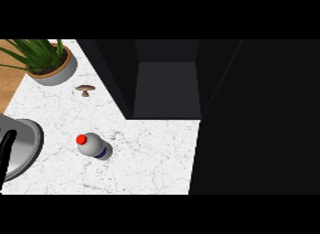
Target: Pick up the bottled water, place it into the cabinet and close the cabinet
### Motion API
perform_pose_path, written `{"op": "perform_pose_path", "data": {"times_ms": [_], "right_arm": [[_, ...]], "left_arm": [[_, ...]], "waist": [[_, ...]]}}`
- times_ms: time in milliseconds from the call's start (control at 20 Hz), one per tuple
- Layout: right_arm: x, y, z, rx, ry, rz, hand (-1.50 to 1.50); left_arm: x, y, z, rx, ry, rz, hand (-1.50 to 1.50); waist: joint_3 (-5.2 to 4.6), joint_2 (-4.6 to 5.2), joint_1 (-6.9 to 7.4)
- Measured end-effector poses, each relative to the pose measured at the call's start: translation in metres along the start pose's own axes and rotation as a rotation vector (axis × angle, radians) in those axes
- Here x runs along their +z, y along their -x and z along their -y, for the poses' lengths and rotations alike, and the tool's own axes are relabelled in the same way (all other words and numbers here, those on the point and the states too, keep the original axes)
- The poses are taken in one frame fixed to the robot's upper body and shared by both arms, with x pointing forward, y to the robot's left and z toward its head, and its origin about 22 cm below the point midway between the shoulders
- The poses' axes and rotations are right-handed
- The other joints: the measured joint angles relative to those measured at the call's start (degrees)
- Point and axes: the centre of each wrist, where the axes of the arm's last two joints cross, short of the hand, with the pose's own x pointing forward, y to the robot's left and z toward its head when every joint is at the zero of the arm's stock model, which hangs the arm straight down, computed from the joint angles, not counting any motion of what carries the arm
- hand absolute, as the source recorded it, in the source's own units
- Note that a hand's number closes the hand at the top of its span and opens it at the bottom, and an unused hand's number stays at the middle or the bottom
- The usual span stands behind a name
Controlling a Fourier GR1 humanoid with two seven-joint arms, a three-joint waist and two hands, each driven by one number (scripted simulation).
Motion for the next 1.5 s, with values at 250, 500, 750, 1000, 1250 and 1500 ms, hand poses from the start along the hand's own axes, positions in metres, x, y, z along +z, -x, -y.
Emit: {"op": "perform_pose_path", "data": {"times_ms": [250,500,750,1000,1250,1500], "right_arm": [[0.001,-0.016,-0.014,-0.025,-0.013,-0.006,-1.50],[-0.001,-0.019,-0.022,-0.064,-0.022,-0.024,-1.50],[-0.003,-0.022,-0.030,-0.093,-0.030,-0.034,-1.50],[-0.007,-0.026,-0.035,-0.101,-0.038,-0.036,-1.50],[-0.002,-0.026,-0.039,-0.109,-0.044,-0.049,-1.50],[-0.005,-0.027,-0.042,-0.108,-0.046,-0.042,-1.50]], "left_arm": [[0.008,0.001,-0.001,-0.007,-0.020,-0.053,-1.50],[0.009,0.001,0.002,-0.017,-0.034,-0.087,-1.50],[0.009,0.005,-0.005,-0.066,-0.025,-0.114,-1.50],[0.000,0.023,-0.006,-0.093,-0.029,-0.155,-1.50],[0.002,0.053,-0.013,-0.099,-0.057,-0.189,-1.50],[-0.005,0.082,-0.022,-0.104,-0.080,-0.222,-1.50]], "waist": [[-0.01,0.04,-0.03],[-0.01,0.06,-0.12],[-0.02,0.07,-0.15],[-0.03,0.09,-0.34],[-0.04,0.03,-0.47],[-0.04,0.08,-0.49]]}}
